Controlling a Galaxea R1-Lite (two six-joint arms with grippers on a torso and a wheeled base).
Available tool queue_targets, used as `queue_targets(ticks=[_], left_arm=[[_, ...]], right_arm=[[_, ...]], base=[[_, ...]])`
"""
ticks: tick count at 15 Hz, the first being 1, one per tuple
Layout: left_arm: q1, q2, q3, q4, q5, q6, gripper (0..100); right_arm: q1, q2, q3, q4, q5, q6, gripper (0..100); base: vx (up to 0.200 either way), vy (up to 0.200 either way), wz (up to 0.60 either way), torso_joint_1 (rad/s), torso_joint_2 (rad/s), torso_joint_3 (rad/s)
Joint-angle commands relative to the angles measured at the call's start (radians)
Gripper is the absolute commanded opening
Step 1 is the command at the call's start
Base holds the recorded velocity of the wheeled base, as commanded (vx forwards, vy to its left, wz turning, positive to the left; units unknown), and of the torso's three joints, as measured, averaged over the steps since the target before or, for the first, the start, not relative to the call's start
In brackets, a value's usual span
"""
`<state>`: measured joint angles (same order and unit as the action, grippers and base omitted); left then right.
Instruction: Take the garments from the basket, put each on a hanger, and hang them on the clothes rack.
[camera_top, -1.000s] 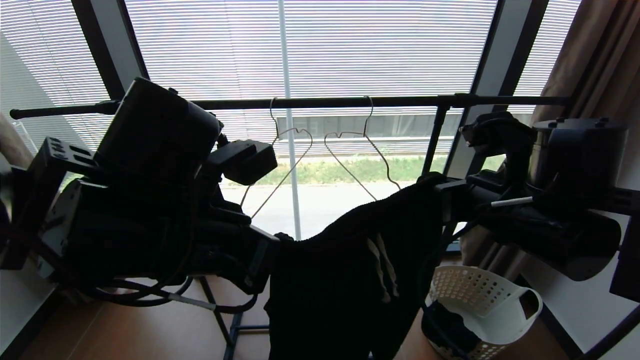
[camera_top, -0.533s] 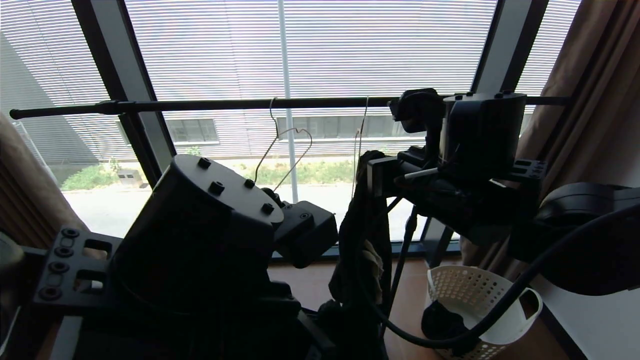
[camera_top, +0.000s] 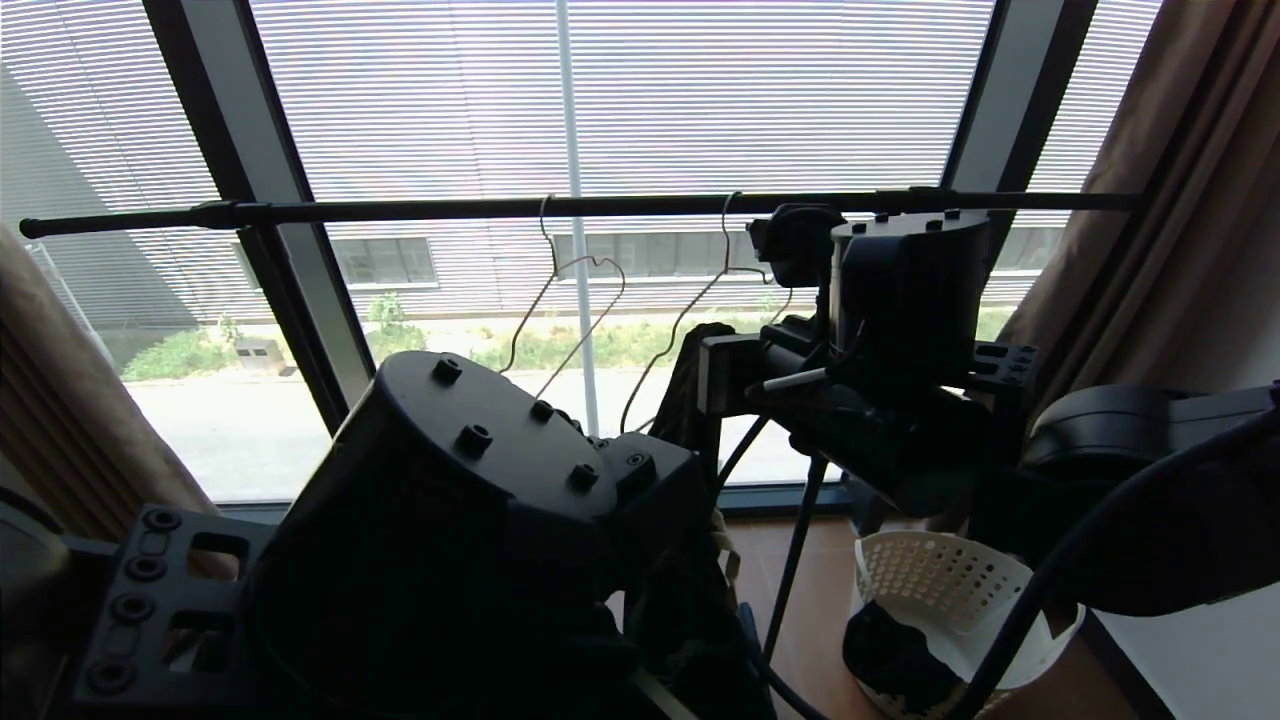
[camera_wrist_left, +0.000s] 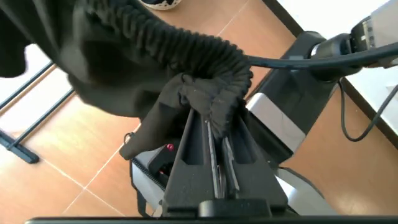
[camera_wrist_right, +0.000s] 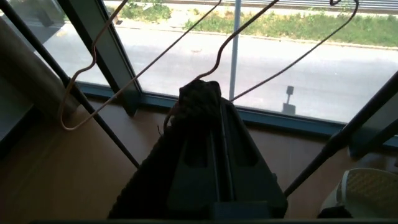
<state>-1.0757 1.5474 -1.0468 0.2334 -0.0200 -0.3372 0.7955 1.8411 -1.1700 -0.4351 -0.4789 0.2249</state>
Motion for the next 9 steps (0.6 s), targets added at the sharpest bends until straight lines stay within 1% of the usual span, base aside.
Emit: queue_targets(ticks=[1, 2, 4, 5, 6, 7, 8, 9], left_arm=[[0.048, -0.044, 0.037, 0.000, 0.003, 0.000, 0], [0.083, -0.061, 0.060, 0.000, 0.008, 0.001, 0], [0.191, -0.099, 0.100, 0.000, 0.018, 0.001, 0], [0.229, -0.109, 0.106, -0.002, 0.018, 0.000, 0], [0.278, -0.115, 0.111, -0.002, 0.018, 0.001, 0], [0.292, -0.115, 0.111, -0.003, 0.018, 0.001, 0], [0.346, -0.101, 0.105, -0.031, 0.011, 0.020, 0], [0.369, -0.069, 0.099, -0.072, 0.011, 0.029, 0]], right_arm=[[-0.007, -0.075, 0.067, -0.002, 0.000, 0.008, 0], [-0.019, -0.126, 0.108, -0.001, 0.000, 0.016, 0], [-0.035, -0.247, 0.217, 0.007, -0.001, 0.017, 0], [-0.036, -0.292, 0.265, 0.010, -0.001, 0.017, 0], [-0.036, -0.353, 0.340, 0.010, -0.020, 0.017, 0], [-0.036, -0.375, 0.363, 0.009, -0.029, 0.017, 0], [-0.036, -0.428, 0.440, 0.007, -0.040, 0.017, 0], [-0.036, -0.445, 0.478, 0.007, -0.040, 0.017, 0]], base=[[0.000, 0.000, 0.00, 0.000, 0.00, 0.000], [0.000, 0.000, 0.00, 0.000, 0.00, 0.000], [0.000, 0.000, 0.00, 0.000, 0.00, 0.000], [0.000, 0.000, 0.00, 0.000, 0.00, 0.000], [0.000, 0.000, 0.00, 0.000, 0.00, 0.000], [0.000, 0.000, 0.00, 0.000, 0.00, 0.000], [0.000, 0.000, 0.00, 0.000, 0.00, 0.000], [0.000, 0.000, 0.00, 0.000, 0.00, 0.000]])
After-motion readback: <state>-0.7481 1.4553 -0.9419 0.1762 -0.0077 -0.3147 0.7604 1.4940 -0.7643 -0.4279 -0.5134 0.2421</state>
